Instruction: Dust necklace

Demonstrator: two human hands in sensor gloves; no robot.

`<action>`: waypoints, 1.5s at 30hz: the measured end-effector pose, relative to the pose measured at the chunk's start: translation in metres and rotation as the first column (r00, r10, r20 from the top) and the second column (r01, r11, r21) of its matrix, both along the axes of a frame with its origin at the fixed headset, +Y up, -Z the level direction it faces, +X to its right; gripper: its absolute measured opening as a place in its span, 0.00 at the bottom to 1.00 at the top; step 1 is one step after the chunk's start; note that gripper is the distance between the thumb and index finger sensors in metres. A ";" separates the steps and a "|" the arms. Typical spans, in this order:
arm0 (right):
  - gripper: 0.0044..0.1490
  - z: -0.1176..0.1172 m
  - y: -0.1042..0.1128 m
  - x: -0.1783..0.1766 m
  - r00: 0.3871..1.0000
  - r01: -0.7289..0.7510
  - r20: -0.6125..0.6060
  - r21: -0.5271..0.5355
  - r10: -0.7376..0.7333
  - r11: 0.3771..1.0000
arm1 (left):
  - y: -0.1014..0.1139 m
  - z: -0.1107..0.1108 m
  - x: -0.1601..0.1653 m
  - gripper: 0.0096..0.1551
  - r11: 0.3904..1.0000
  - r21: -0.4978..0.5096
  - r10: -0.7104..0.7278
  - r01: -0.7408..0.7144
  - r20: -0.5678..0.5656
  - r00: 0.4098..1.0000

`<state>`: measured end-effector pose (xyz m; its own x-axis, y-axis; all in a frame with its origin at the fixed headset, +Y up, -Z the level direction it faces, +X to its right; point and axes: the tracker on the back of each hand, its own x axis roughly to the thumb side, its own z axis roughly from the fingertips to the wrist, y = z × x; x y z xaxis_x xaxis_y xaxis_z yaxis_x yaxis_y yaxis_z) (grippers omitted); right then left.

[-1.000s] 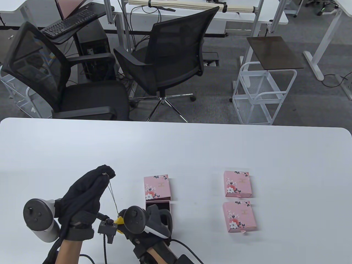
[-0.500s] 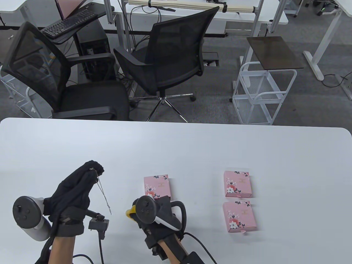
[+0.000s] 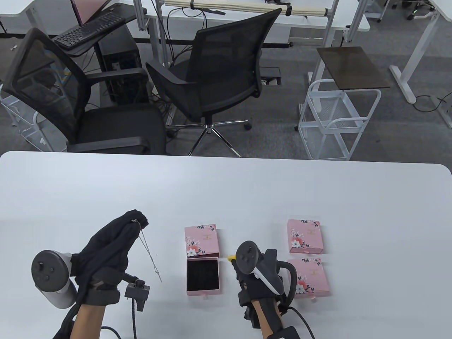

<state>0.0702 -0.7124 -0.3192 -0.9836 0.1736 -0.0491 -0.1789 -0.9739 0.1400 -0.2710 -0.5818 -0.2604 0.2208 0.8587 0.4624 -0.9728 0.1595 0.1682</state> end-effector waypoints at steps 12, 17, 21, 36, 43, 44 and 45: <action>0.44 -0.010 -0.043 -0.011 0.981 -0.187 -0.110 -0.284 0.162 0.940 | -0.003 -0.002 0.006 0.18 1.000 -0.009 -0.023 0.023 0.015 1.000; 0.60 -0.007 -0.043 -0.018 0.962 -0.267 -0.148 -0.306 0.231 0.914 | -0.005 -0.002 0.009 0.18 0.999 -0.015 -0.036 0.036 0.021 0.999; 0.63 -0.002 -0.026 -0.013 0.979 -0.180 -0.138 -0.262 0.148 0.948 | -0.006 -0.003 0.013 0.18 0.999 -0.017 -0.046 0.046 0.028 0.999; 0.49 0.035 0.078 -0.075 0.756 0.436 -0.530 -0.031 -0.384 0.900 | -0.016 -0.008 0.035 0.18 0.993 -0.041 -0.105 0.109 0.092 0.990; 0.27 0.032 0.069 -0.106 0.810 0.424 -0.523 0.209 -0.266 0.881 | -0.018 -0.010 0.033 0.18 0.991 -0.055 -0.118 0.123 0.084 0.989; 0.25 0.032 0.068 -0.104 0.813 0.417 -0.521 0.210 -0.260 0.884 | -0.018 -0.011 0.031 0.18 0.990 -0.059 -0.120 0.125 0.081 0.989; 0.24 0.031 0.068 -0.102 0.819 0.417 -0.511 0.220 -0.260 0.882 | -0.019 -0.012 0.029 0.18 0.989 -0.067 -0.125 0.130 0.073 0.989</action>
